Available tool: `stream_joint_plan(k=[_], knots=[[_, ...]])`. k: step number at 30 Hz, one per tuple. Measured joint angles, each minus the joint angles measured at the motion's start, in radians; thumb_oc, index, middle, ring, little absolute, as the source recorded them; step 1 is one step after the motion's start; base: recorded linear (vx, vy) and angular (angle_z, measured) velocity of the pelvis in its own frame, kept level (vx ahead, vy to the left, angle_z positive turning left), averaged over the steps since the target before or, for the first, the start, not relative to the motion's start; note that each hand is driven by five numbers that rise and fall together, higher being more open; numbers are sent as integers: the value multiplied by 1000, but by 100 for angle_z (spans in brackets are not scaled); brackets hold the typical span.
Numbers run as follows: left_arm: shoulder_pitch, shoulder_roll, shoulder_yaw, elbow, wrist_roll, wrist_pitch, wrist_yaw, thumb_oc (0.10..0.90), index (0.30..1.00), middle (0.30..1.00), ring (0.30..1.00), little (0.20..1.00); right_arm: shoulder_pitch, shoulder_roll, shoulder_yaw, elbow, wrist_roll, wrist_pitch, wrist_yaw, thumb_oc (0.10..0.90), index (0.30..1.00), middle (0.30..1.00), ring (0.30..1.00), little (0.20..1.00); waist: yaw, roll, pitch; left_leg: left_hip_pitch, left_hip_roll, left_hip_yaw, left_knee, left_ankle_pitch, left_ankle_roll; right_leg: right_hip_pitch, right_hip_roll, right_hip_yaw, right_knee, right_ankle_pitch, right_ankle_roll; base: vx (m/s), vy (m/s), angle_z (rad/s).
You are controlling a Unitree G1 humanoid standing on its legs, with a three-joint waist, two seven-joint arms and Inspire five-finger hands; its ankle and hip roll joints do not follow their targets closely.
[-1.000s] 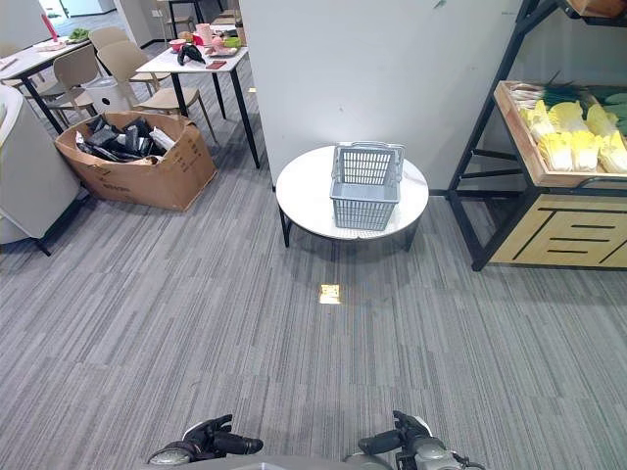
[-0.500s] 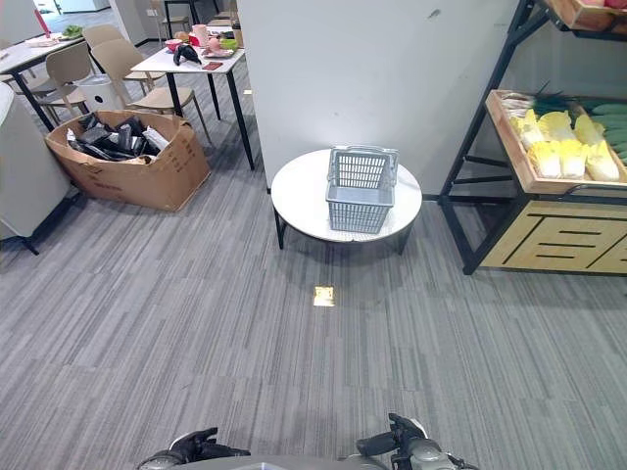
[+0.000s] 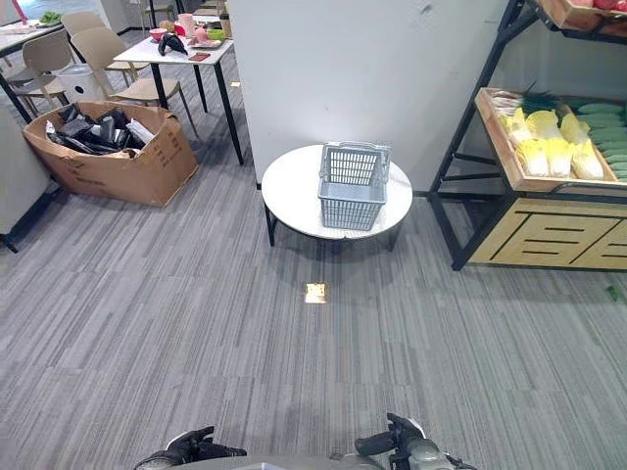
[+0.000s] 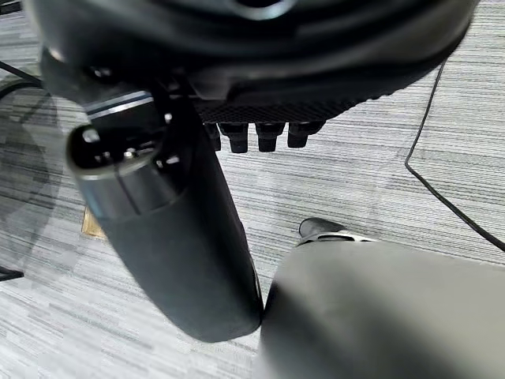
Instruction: Get the vegetables into the basket
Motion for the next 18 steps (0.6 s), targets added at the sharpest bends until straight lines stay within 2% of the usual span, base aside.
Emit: stream_joint_plan(k=[4, 11, 15, 18], knots=[[0, -9, 1, -1, -14, 0, 0, 900, 1000, 1000, 1000, 1000, -2, -11, 0, -1, 0, 0, 0, 900, 1000, 1000, 1000, 1000, 3, 15, 10, 0, 0, 0, -2, 0, 0, 4, 2, -1, -10, 4, 0, 7, 25, 0], [-3, 2, -8, -42, -16, -4, 0, 900, 1000, 1000, 1000, 1000, -21, -12, -1, -8, 0, -2, -1, 900, 1000, 1000, 1000, 1000, 11, 4, 51, -10, 2, 4, -1, 0, 0, -11, 5, 5, -5, 3, 4, -22, 47, -3], [0, 19, -42, -111, -34, -3, 2, 900, 1000, 1000, 1000, 1000, -49, -15, -1, -14, 1, -2, -2, 900, 1000, 1000, 1000, 1000, 12, -2, 87, -31, 0, 8, 1, 5, 6, -46, -1, 7, 26, 2, 6, -41, 77, -3], [17, 28, -62, -227, -59, 11, 2, 900, 1000, 1000, 1000, 1000, -53, -23, -4, -47, 22, -3, -3, 900, 1000, 1000, 1000, 1000, 12, -7, 124, -35, -5, 11, -12, 12, 15, -75, -10, -5, 77, 3, 19, -1, 116, -4]])
